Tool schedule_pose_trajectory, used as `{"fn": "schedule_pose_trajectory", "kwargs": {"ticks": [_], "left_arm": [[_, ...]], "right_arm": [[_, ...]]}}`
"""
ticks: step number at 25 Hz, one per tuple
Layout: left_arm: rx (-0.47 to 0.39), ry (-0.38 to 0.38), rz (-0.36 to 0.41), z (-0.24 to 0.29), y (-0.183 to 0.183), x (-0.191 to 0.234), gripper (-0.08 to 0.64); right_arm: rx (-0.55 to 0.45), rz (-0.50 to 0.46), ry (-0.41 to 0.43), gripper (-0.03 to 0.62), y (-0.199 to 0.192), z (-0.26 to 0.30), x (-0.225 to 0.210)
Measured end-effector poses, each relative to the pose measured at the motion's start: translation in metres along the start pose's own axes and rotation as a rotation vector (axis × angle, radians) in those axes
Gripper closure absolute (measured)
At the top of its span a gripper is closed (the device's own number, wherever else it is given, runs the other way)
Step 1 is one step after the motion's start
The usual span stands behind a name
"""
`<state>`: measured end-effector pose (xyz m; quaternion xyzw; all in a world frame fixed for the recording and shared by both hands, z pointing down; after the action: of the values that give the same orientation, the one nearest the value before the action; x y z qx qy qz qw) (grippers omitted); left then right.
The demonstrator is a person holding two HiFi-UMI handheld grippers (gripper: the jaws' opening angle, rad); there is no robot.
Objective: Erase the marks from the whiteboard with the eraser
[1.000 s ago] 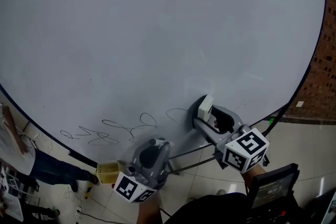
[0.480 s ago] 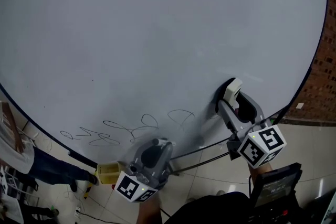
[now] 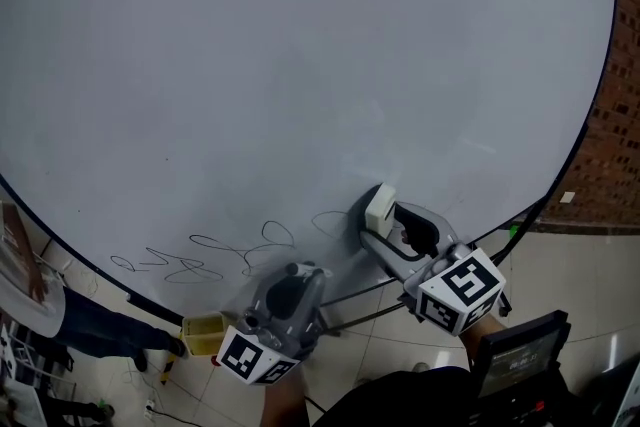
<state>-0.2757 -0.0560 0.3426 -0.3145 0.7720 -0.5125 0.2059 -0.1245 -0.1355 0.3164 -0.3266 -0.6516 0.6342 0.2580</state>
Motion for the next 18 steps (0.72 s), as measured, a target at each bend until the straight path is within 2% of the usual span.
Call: {"fn": "schedule_pose_trajectory", "kwargs": {"ticks": [6,11,15,18], "left_arm": [[0.001,-0.017,0.009,0.004,-0.001,-0.002,0.503],[0.004,-0.013,0.012,0.002,0.000,-0.004,0.503],[0.008,-0.004,0.009,-0.004,-0.002,0.000,0.503],[-0.005,-0.003,0.001,-0.003,0.002,0.000,0.503]], "right_arm": [[-0.110,0.050,-0.184,0.353,0.033,-0.037,-0.065],[-0.145,0.042,-0.251,0.353,0.038,-0.038,-0.064],[-0.123,0.001,-0.210,0.353,0.031,-0.025,-0.042],[-0.061,-0.023,-0.110,0.353,0.013,-0.006,-0.009]]}}
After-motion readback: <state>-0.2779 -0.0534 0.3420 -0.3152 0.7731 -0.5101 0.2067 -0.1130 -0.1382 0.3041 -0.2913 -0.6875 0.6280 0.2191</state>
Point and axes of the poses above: the fingertips, and each gripper's own axes: z forward along the fingers, x to its left, y out of its top, the point moved 5 cm from there along -z, backward along the fingers, and after that the axes turned 1 degree about -y, right-handed, at the moved point
